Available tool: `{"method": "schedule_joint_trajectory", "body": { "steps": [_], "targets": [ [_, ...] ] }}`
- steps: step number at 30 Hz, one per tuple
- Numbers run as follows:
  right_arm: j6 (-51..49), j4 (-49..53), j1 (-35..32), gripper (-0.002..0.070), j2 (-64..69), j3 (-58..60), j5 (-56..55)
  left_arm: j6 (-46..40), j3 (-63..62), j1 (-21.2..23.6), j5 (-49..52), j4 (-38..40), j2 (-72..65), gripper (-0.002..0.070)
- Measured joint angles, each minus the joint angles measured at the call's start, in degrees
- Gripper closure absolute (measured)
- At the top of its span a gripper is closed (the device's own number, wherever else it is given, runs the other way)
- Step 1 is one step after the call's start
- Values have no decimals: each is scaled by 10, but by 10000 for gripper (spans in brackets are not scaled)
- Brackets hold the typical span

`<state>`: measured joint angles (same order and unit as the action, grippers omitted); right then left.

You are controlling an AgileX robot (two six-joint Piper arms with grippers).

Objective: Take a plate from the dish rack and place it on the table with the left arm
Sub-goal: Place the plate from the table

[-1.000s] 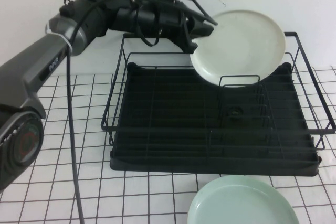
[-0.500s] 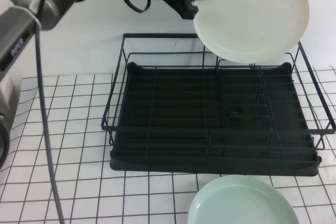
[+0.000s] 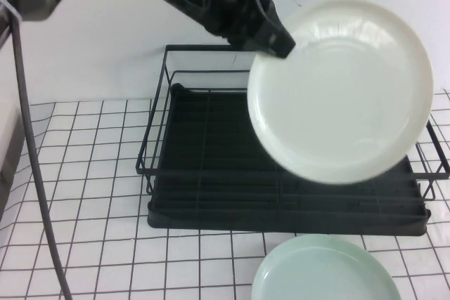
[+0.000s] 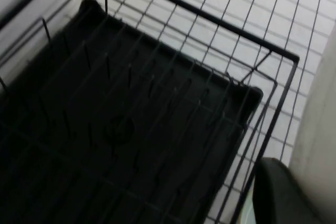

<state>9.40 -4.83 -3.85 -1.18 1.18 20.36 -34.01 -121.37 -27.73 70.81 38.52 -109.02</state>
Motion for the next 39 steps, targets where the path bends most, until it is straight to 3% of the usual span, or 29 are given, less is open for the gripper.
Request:
{"method": "schedule_joint_trajectory", "body": {
  "steps": [5,14,22,39],
  "targets": [
    [0,0,0,678,0,0,0,46,79,-59,4,-76,33,620],
    [0,0,0,678,0,0,0,47,263,-130,-13,-77,43,620],
    [0,0,0,678,0,0,0,34,325,-140,-90,-81,36,620],
    [0,0,0,678,0,0,0,30,328,-141,-110,-89,-14,620]
  ]
}}
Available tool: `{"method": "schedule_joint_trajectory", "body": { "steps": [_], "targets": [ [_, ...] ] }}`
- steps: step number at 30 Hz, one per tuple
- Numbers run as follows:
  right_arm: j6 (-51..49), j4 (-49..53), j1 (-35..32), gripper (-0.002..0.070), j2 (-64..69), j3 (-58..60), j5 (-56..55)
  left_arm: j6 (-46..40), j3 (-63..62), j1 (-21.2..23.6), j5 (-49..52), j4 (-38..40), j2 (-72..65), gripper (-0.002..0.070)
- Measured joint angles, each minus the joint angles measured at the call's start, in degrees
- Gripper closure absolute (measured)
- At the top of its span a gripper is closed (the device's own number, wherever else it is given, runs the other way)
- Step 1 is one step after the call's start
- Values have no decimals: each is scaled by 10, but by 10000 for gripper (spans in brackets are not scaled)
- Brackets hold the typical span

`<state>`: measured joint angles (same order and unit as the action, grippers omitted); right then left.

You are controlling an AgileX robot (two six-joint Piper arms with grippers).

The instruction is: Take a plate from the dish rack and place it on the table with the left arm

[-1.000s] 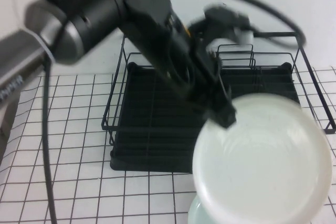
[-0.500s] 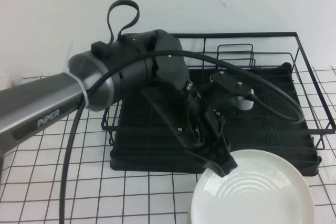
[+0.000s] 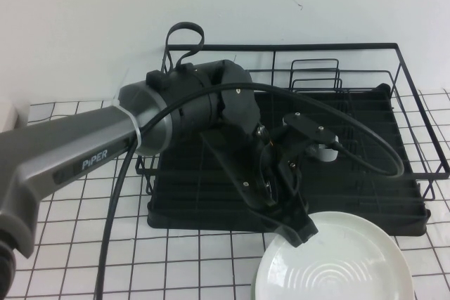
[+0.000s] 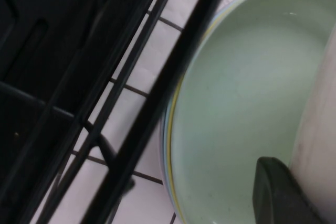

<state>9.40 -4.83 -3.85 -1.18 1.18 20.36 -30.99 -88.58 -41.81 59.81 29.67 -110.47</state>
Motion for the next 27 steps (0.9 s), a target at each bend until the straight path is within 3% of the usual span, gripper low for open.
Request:
{"method": "schedule_joint_trajectory", "body": {
  "steps": [3,5,11,14,17,20,22,24,27],
  "targets": [
    [0,0,0,678,0,0,0,0,0,0,0,0,0,613],
    [0,0,0,678,0,0,0,0,0,0,0,0,0,571],
    [0,0,0,678,0,0,0,-4,0,-1,-4,-2,0,205],
    [0,0,0,678,0,0,0,-4,0,-1,-13,-8,1,112],
    [0,0,0,678,0,0,0,-4,1,-1,-18,-34,11,86],
    [0,0,0,678,0,0,0,-5,1,-1,-21,-63,36,99],
    [0,0,0,678,0,0,0,-5,1,-1,-27,-73,59,152],
    [0,0,0,678,0,0,0,-5,1,-1,-30,-78,87,271],
    [0,0,0,678,0,0,0,-7,12,-1,-45,-78,142,515]
  ]
}}
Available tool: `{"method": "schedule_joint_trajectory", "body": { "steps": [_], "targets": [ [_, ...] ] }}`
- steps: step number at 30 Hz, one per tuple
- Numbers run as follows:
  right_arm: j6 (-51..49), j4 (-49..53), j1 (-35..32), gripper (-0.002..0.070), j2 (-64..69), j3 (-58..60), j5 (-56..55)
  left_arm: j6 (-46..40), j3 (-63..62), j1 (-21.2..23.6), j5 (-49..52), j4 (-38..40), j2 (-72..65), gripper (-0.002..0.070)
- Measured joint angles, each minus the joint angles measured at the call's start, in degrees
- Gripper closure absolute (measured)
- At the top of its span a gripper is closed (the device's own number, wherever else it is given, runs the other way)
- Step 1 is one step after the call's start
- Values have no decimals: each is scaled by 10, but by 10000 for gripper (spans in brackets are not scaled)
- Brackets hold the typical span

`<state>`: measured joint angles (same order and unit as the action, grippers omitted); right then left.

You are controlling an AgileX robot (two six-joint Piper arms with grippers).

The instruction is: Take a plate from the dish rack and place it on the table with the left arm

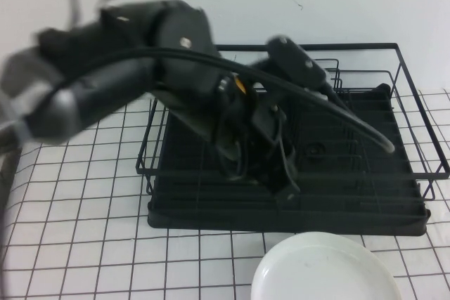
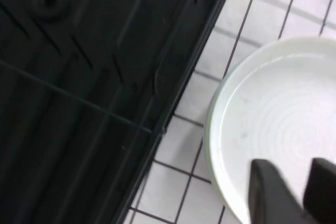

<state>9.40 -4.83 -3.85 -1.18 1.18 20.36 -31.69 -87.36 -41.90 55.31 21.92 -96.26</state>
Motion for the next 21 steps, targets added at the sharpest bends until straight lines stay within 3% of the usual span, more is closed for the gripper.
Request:
{"method": "schedule_joint_trajectory", "body": {
  "steps": [2,6,21],
  "targets": [
    [0,0,0,678,0,0,0,-2,19,0,-20,0,43,606],
    [0,0,0,678,0,0,0,-3,80,0,-80,0,130,662],
    [0,0,0,678,0,0,0,1,457,0,-389,24,470,673]
  ]
}}
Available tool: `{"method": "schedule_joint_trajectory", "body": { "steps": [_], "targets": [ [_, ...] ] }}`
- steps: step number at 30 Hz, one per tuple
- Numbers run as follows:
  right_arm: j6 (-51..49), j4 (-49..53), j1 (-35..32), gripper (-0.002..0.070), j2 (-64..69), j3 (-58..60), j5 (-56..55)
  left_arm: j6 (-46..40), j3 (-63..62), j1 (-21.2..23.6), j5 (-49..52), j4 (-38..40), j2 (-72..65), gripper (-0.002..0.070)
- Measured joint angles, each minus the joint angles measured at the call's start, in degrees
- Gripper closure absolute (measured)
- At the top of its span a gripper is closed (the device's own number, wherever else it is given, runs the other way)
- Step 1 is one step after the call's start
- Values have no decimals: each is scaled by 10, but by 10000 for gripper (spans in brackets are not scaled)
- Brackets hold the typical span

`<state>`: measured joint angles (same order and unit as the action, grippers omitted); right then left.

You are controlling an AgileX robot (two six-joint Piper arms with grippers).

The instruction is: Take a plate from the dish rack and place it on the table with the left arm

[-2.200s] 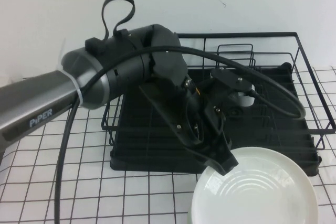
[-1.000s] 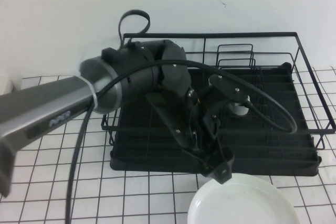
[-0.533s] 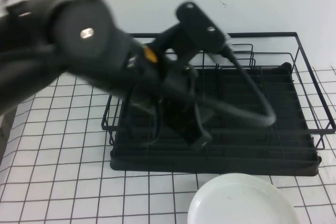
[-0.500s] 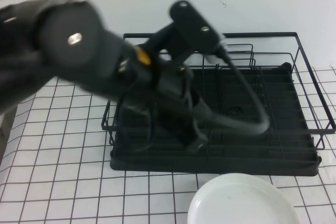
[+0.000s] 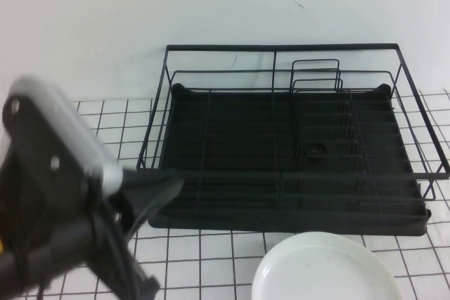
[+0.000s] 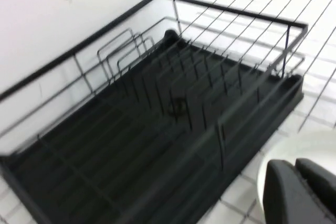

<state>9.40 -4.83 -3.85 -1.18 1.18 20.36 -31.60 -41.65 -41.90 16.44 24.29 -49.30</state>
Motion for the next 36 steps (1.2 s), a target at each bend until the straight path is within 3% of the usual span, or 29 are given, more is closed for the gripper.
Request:
{"method": "schedule_joint_trajectory", "body": {
  "steps": [5,15,23,28,36],
  "targets": [
    [0,0,0,678,0,0,0,0,69,0,-28,6,30,673],
    [0,0,0,678,0,0,0,-25,92,0,-54,11,51,677],
    [0,0,0,678,0,0,0,-24,266,7,-304,-45,186,677],
    [0,0,0,678,0,0,0,0,379,75,-386,-48,279,677],
    [0,0,0,678,0,0,0,53,429,231,-338,-83,391,677]
  ]
}}
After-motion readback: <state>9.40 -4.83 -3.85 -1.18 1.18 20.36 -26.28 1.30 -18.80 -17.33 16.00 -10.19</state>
